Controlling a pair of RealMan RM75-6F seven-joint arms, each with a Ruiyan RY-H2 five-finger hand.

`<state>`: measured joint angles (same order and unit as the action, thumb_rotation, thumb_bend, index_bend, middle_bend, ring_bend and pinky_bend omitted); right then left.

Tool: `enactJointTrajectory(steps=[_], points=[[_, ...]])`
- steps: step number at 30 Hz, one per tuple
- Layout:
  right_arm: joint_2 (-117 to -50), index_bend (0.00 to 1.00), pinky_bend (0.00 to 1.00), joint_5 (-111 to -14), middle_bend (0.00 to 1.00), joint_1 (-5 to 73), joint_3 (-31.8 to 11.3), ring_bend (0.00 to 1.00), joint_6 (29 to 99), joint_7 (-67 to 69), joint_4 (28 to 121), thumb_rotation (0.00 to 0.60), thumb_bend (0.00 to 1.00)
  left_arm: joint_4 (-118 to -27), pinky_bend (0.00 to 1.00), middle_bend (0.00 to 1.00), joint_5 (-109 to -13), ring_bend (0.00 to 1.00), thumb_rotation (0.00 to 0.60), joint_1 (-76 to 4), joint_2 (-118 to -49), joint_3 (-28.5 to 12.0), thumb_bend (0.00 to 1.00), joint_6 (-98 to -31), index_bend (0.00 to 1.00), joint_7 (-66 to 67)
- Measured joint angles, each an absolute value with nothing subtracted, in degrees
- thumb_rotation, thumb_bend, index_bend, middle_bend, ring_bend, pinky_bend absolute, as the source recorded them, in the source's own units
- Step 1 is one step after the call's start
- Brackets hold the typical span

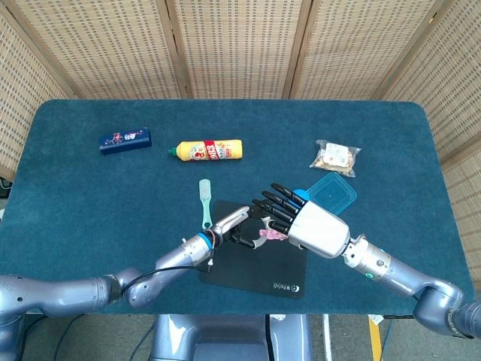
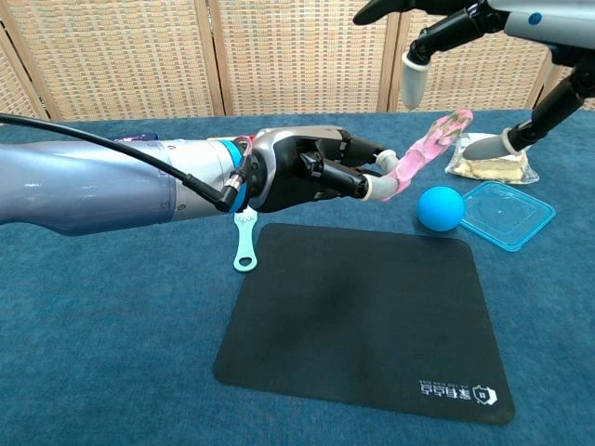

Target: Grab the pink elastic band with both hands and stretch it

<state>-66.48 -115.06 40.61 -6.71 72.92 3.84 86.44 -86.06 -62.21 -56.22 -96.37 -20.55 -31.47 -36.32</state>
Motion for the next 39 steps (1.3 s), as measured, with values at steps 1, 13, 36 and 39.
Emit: enactJointTrajectory(steps=[1,13,36,39], points=[[-66.6,0.46,0.0,-114.9,0.14,40.7,-6.6,0.0,73.0,3.9,86.5,0.6,0.33,-86.1,0.0,0.0,-62.2,0.0,0.6,-56.2,-96.4,-20.6,0.48,-31.4,0.82,-36.3],[-68.6,0.51,0.0,-112.5,0.15,41.9,-6.1,0.0,72.7,4.7,87.7,0.6,0.38,-86.0,0.0,0.0,-61.5,0.0,0.6,-56.3,-97.0,-20.6,0.48,-31.0,0.82,-35.2],[-67.7,0.54,0.0,-112.9,0.16,43.2,-3.7,0.0,72.3,1.4,87.1,0.6,0.58,-86.5,0.0,0.0,-61.2,0.0,0.6,-55.7,-96.9,-20.6,0.48,-30.2,0.82,-34.1],[-67.5,0.56,0.0,-113.0,0.17,43.4,-3.4,0.0,72.4,1.3,87.2,0.6,0.59,-86.5,0.0,0.0,-61.2,0.0,0.6,-55.6,-96.9,-20.6,0.48,-30.1,0.82,-33.9]])
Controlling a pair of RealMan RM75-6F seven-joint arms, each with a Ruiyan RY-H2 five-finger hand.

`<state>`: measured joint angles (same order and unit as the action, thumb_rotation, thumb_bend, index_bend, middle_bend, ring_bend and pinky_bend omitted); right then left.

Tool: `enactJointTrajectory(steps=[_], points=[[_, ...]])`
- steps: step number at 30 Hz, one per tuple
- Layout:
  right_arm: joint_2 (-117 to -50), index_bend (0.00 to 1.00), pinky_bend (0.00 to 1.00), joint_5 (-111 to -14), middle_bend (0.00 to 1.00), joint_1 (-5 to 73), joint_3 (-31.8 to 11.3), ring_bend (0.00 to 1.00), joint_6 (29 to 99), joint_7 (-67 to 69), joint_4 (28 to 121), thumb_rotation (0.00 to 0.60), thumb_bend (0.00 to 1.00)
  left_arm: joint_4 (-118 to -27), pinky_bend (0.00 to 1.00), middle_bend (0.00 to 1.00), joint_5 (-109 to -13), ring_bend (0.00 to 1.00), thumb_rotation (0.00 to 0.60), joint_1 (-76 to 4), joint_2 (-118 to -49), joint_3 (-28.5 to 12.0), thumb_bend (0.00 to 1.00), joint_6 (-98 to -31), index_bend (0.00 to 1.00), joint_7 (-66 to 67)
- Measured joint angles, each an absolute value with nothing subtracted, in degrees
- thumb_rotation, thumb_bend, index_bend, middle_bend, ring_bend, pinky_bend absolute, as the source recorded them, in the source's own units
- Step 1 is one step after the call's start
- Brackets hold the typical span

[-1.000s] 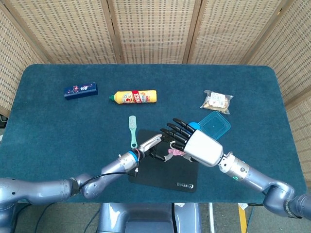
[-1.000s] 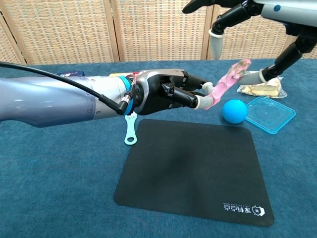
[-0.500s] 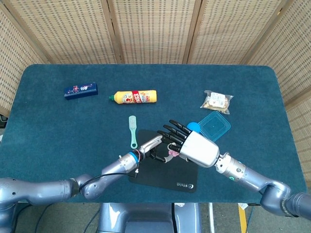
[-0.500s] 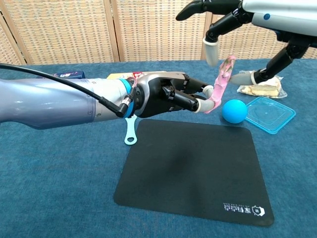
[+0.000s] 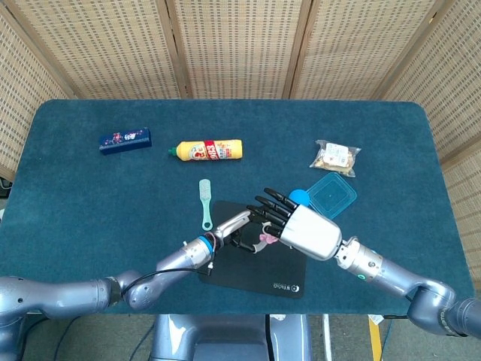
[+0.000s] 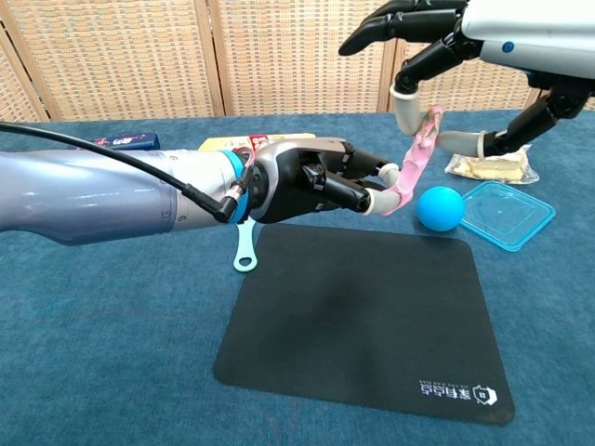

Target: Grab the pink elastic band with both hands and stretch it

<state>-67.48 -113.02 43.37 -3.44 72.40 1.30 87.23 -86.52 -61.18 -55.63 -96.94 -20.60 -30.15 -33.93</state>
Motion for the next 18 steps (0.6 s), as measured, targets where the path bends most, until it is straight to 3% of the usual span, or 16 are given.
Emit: enactJointTrajectory(steps=[9,18], points=[[-68.0,0.69,0.0,-112.5,0.18,42.9,-2.8,0.0,73.8,2.6,87.1,0.6,0.6,-86.4,0.0,0.0,-60.7,0.0,0.6,-55.6,-97.4,-20.6,0.49,-30.0,0.82,-33.7],[-68.1,0.72,0.0,-111.5,0.18,42.5,-2.6,0.0,75.0,3.6,86.8,0.6,0.6,-86.4,0.0,0.0,-60.4,0.0,0.6,-55.3,-97.6,-20.8,0.49,-30.2,0.82,-33.4]])
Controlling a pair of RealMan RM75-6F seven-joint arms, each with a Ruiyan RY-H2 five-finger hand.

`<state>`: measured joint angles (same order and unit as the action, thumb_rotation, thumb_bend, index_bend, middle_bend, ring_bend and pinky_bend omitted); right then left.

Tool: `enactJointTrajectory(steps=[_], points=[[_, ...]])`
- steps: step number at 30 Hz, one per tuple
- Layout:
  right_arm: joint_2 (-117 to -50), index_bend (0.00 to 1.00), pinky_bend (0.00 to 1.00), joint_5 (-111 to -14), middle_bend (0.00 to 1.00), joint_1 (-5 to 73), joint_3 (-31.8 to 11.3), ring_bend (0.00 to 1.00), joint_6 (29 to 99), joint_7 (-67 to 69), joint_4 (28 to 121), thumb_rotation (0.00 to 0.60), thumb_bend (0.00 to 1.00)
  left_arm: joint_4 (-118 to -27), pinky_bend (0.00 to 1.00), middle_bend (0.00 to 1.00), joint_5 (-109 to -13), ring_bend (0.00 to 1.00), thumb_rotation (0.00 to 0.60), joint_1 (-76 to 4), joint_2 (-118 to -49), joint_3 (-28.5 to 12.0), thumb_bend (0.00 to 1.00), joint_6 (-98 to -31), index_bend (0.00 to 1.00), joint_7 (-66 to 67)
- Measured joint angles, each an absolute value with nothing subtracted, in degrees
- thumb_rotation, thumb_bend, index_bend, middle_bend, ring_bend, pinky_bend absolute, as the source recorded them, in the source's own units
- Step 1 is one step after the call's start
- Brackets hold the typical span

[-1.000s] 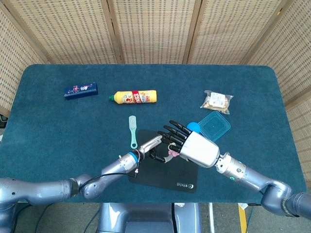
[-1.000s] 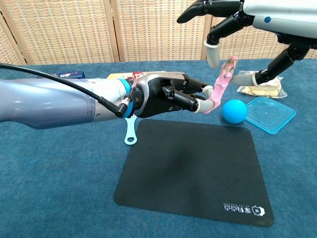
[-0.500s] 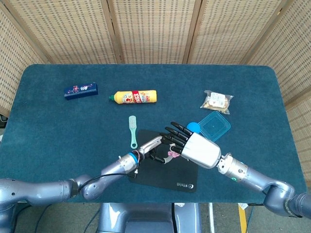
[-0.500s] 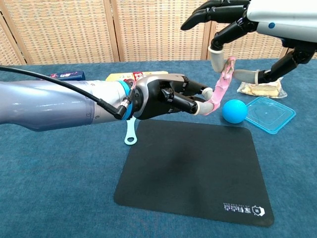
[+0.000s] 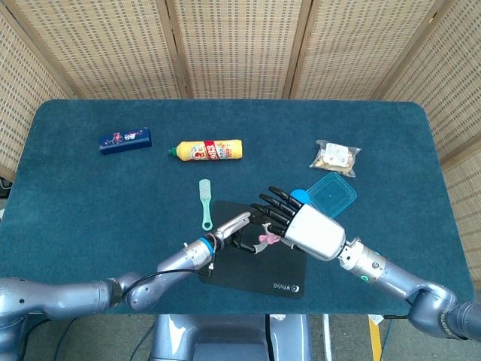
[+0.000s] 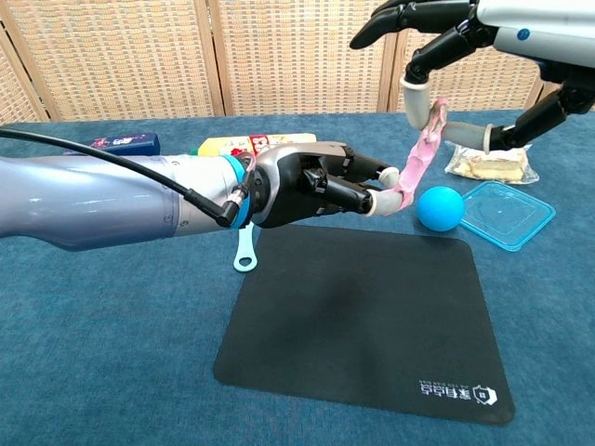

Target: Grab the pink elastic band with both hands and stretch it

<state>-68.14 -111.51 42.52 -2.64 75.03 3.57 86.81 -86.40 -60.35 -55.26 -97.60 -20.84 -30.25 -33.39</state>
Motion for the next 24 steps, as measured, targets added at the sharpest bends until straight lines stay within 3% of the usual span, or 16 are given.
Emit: enactJointTrajectory(steps=[24], points=[[-68.0,0.73,0.0,-110.4,0.19,42.0,-3.4,0.0,77.1,2.4,86.0,0.6,0.6,-86.0,0.0,0.0,-59.2,0.0,0.6,-52.3,-95.2,-20.4,0.49,-31.8,0.83,-33.1]])
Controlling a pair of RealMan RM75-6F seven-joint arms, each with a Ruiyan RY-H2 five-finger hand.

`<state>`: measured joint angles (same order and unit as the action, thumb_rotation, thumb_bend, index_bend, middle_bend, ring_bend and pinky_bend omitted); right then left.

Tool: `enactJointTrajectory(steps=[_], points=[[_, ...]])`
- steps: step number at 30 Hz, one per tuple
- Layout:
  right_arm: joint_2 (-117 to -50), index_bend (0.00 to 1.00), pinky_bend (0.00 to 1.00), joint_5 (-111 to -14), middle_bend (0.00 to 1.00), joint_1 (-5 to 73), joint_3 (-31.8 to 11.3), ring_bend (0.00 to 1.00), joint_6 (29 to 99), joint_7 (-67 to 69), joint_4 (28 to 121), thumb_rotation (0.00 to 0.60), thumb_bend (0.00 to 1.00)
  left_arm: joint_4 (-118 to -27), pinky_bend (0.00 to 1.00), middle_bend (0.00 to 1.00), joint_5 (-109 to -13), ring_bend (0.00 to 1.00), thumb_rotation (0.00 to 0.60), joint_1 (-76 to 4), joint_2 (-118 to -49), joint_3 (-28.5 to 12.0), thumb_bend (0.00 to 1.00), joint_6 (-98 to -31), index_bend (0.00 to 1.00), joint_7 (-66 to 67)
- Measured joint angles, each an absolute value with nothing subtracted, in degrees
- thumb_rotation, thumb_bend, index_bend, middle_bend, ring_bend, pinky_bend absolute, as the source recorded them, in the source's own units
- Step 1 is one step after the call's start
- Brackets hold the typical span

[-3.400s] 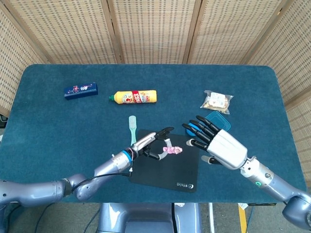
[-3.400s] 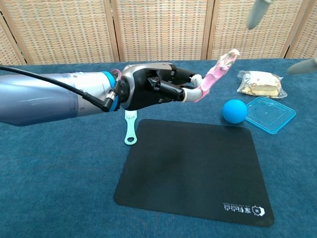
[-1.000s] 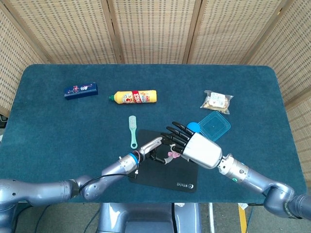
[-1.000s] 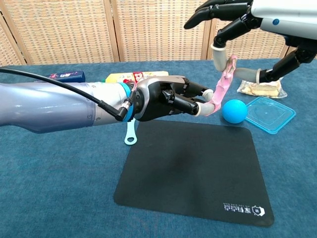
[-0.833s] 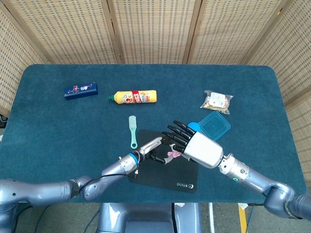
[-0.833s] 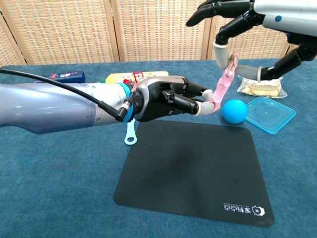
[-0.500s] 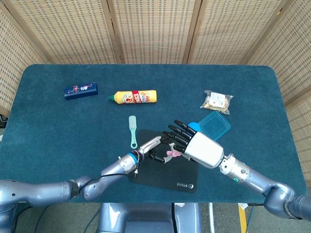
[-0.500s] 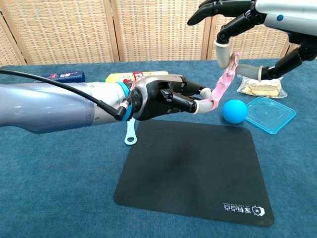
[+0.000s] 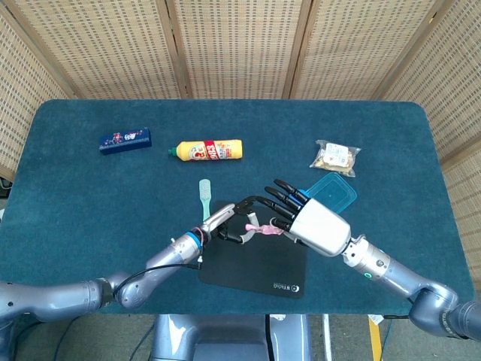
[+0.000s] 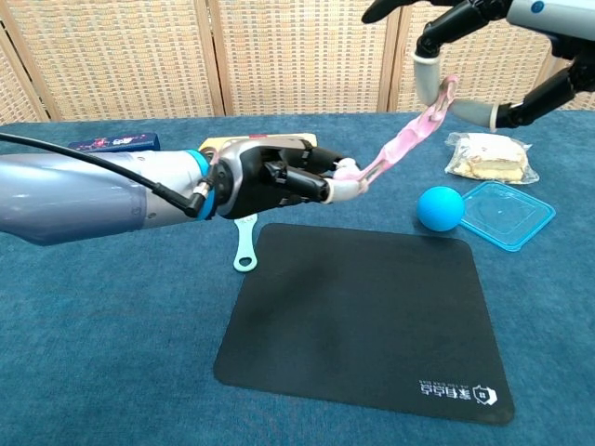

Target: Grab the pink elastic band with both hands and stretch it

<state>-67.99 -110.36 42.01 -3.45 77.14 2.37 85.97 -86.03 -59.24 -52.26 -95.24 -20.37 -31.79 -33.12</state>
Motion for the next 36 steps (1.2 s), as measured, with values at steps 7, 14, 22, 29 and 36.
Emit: enactJointTrajectory(steps=[7,14,22,29,36], points=[[-67.6,0.73,0.0,-109.5,0.19,41.9,-4.0,0.0,77.1,1.4,86.0,0.6,0.6,-85.5,0.0,0.0,-60.1,0.0,0.6,-50.0,-93.2,-20.1,0.49,-31.8,0.83,-35.1],[-66.7,0.73,0.0,-108.3,0.19,41.6,-4.6,0.0,76.9,0.3,86.5,0.6,0.6,-84.3,0.0,0.0,-62.8,0.0,0.6,-47.0,-90.4,-19.7,0.49,-31.4,0.83,-38.6],[-65.6,0.73,0.0,-107.3,0.19,41.2,-5.1,0.0,77.0,-0.7,86.7,0.6,0.6,-82.3,0.0,0.0,-66.2,0.0,0.6,-43.6,-86.5,-19.2,0.49,-31.6,0.83,-42.8],[-64.9,0.73,0.0,-106.8,0.19,40.7,-5.3,0.0,77.0,-1.4,86.2,0.6,0.6,-80.3,0.0,0.0,-69.1,0.0,0.6,-40.3,-82.0,-19.0,0.49,-32.4,0.83,-47.9],[-64.0,0.73,0.0,-106.5,0.19,40.0,-5.3,0.0,77.5,-2.1,85.8,0.6,0.6,-78.0,0.0,0.0,-72.0,0.0,0.6,-37.6,-77.8,-18.5,0.49,-33.5,0.83,-53.0]])
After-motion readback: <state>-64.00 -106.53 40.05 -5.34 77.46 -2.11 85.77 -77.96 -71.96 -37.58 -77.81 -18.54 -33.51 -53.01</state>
